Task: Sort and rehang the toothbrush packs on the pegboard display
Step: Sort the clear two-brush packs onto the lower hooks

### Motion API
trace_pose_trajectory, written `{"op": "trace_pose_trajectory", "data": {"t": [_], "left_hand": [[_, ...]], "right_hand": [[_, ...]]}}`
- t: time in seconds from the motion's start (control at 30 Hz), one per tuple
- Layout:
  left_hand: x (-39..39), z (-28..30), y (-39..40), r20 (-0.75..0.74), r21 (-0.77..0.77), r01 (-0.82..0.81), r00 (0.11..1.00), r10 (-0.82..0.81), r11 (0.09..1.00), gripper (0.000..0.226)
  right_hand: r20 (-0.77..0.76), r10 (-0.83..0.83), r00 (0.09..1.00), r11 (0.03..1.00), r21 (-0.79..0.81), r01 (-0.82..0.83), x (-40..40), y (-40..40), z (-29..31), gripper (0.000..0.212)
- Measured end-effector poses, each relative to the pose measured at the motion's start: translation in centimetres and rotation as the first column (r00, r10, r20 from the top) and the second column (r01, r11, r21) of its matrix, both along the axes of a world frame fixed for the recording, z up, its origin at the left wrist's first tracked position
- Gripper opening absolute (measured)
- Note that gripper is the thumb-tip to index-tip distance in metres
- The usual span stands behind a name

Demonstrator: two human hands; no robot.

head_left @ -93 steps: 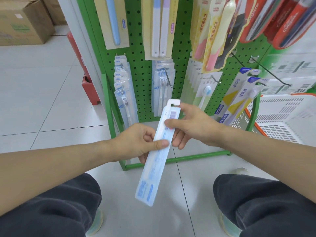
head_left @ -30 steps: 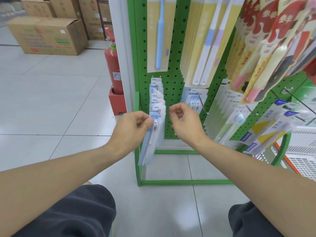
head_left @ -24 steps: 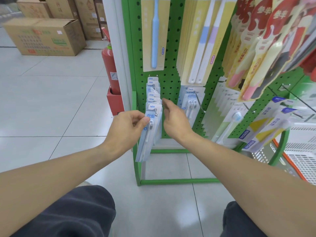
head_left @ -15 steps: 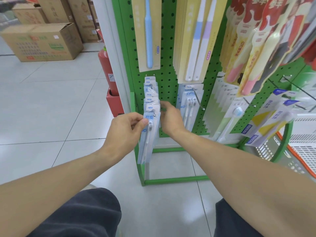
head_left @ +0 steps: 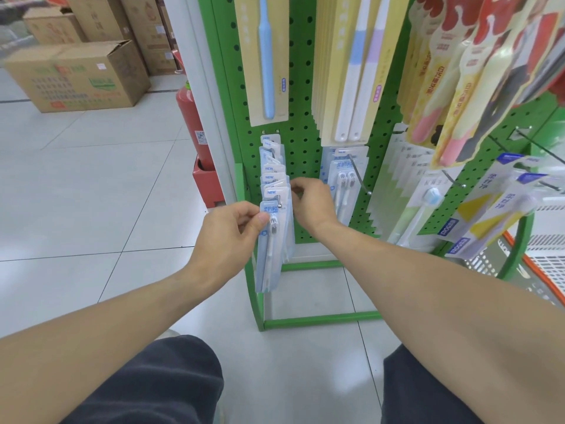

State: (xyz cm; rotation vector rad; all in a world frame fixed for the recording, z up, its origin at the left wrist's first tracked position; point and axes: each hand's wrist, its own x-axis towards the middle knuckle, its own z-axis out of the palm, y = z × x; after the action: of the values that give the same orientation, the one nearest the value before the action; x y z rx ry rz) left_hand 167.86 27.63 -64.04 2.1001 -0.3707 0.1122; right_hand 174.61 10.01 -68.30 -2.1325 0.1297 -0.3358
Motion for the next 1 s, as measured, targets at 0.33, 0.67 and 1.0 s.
{"op": "trace_pose_trajectory", "data": {"t": [0.33, 0.67, 1.0], "left_hand": [[0.0, 0.1, 0.0, -0.002, 0.004, -0.005, 1.0, 0.005, 1.0, 0.021], [-0.5, 0.3, -0.2, -0.006, -0.014, -0.05, 0.999, 0.05, 0.999, 0.016], [-0.3, 0.0, -0.8, -0.024, -0.018, -0.093, 0.995, 0.093, 0.996, 0.018]], "right_hand": [[0.025, -0.071, 0.997, 0.997, -0.041, 0.072, -0.5, -0.8, 0.4, 0.018], [0.024, 0.002, 1.0, 0.912, -0.411, 0.008, -3.3, -0.5, 2.2, 0.023], [0.001, 0.016, 1.0, 0.88, -0.474, -0.014, -6.3, -2.1, 3.2, 0.022]]}}
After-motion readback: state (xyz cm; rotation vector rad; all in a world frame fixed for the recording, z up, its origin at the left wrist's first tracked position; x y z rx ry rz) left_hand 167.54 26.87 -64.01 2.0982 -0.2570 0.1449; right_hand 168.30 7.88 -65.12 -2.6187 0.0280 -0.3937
